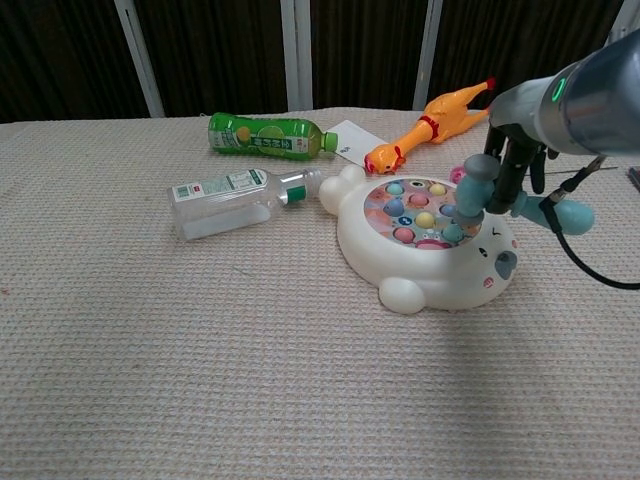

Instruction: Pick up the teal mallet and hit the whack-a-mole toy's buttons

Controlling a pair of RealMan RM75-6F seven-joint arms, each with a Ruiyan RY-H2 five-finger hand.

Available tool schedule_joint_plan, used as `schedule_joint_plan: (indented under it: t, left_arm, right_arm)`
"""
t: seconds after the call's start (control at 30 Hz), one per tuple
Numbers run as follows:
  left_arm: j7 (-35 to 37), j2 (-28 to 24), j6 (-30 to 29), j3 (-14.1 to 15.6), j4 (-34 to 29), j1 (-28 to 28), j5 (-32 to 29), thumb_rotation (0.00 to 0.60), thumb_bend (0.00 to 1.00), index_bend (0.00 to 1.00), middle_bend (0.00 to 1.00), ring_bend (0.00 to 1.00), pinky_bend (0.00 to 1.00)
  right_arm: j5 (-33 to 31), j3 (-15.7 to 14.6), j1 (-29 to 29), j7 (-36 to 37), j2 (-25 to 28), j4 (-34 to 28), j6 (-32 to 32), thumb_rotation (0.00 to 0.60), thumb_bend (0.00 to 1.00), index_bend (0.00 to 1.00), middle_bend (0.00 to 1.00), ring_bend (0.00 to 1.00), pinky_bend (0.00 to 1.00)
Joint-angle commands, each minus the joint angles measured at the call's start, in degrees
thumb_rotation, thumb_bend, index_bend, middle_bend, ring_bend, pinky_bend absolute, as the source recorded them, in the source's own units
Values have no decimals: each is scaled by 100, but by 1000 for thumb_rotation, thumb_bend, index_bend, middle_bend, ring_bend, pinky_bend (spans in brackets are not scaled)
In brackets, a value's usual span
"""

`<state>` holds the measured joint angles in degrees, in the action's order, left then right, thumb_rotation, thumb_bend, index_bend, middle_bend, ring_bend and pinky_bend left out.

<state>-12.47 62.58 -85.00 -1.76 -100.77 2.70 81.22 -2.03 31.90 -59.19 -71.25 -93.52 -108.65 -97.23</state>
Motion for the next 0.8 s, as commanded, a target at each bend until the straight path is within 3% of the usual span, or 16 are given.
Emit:
schedule_joint_plan:
  t: [0.03,0.8]
  left_arm:
    - [0,0,0,6,-1,0,13,600,0,76,0,0,0]
    - [-4,-2,23,27,-1,7,43,600,0,76,0,0,0]
  right_arm:
    - [-43,-34,-15,10,-56,43,47,600,551,833,629,516,196]
    - [84,-136,-85,88,-208,261,55,600,553,835,629,516,200]
